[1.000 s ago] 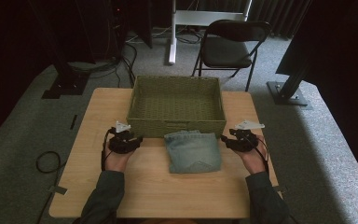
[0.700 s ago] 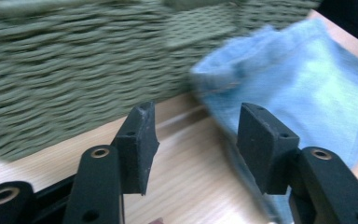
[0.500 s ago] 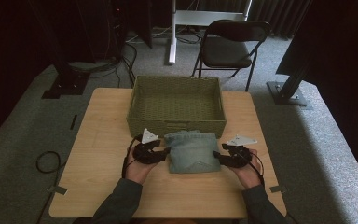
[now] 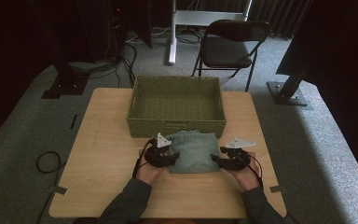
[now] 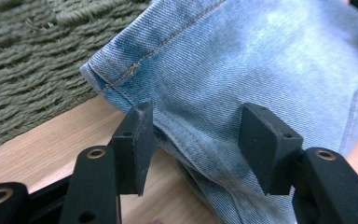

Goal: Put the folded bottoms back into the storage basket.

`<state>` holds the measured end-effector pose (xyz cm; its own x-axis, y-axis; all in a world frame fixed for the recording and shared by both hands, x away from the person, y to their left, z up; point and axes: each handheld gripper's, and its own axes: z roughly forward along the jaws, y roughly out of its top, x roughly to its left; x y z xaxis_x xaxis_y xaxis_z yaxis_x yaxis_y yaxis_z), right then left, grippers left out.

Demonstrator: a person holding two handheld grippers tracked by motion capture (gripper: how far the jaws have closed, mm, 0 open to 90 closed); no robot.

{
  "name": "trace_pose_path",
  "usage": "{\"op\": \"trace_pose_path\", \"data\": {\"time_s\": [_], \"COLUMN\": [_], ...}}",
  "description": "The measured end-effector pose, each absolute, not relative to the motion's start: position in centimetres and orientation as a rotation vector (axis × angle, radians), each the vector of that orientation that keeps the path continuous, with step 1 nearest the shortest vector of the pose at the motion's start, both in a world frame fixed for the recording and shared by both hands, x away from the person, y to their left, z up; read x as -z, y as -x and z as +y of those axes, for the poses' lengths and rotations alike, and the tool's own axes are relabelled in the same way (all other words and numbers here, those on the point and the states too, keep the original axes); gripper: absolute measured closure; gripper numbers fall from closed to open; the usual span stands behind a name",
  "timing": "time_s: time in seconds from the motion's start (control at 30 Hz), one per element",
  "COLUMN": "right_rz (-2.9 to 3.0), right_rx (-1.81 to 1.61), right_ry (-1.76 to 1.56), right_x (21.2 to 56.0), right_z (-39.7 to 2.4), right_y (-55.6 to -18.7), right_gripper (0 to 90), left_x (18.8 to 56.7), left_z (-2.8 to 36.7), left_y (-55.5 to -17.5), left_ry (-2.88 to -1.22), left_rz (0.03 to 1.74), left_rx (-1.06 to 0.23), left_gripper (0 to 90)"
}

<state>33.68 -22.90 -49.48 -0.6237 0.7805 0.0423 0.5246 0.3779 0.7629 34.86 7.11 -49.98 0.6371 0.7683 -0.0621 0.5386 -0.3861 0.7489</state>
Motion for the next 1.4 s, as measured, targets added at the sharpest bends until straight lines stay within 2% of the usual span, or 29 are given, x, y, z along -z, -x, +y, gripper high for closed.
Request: {"op": "trace_pose_path", "data": {"time_s": [0.5, 0.63, 0.8, 0.93, 1.07, 1.2, 1.33, 1.4], "right_rz": [2.383, 2.407, 2.434, 2.459, 2.499, 2.516, 2.528, 2.534], "right_rx": [-1.023, -1.028, -1.054, -1.082, -1.128, -1.151, -1.151, -1.13], "right_ry": [-1.222, -1.282, -1.339, -1.353, -1.362, -1.377, -1.376, -1.356], "right_x": [51.7, 52.5, 52.9, 53.0, 53.1, 53.2, 53.1, 52.9], "right_z": [-22.2, -22.2, -22.4, -22.5, -22.6, -22.6, -22.5, -22.3], "right_y": [-35.3, -36.2, -36.8, -37.0, -37.1, -37.2, -37.2, -37.1], "right_gripper": [36.6, 33.1, 33.2, 39.2, 49.0, 53.2, 58.2, 61.2], "left_x": [52.3, 52.8, 52.8, 52.9, 53.1, 53.2, 53.4, 53.3], "left_z": [6.6, 7.1, 7.3, 7.5, 7.9, 8.2, 8.5, 8.4], "left_y": [-36.8, -37.5, -37.8, -38.2, -38.9, -39.3, -39.6, -39.4], "left_ry": [-2.133, -2.114, -2.114, -2.11, -2.099, -2.08, -2.041, -2.052], "left_rz": [1.051, 1.086, 1.109, 1.124, 1.14, 1.121, 1.1, 1.058], "left_rx": [-0.373, -0.325, -0.3, -0.245, -0.149, -0.048, 0.077, 0.076], "left_gripper": [40.8, 39.3, 35.7, 33.4, 34.0, 40.8, 56.2, 67.5]}}
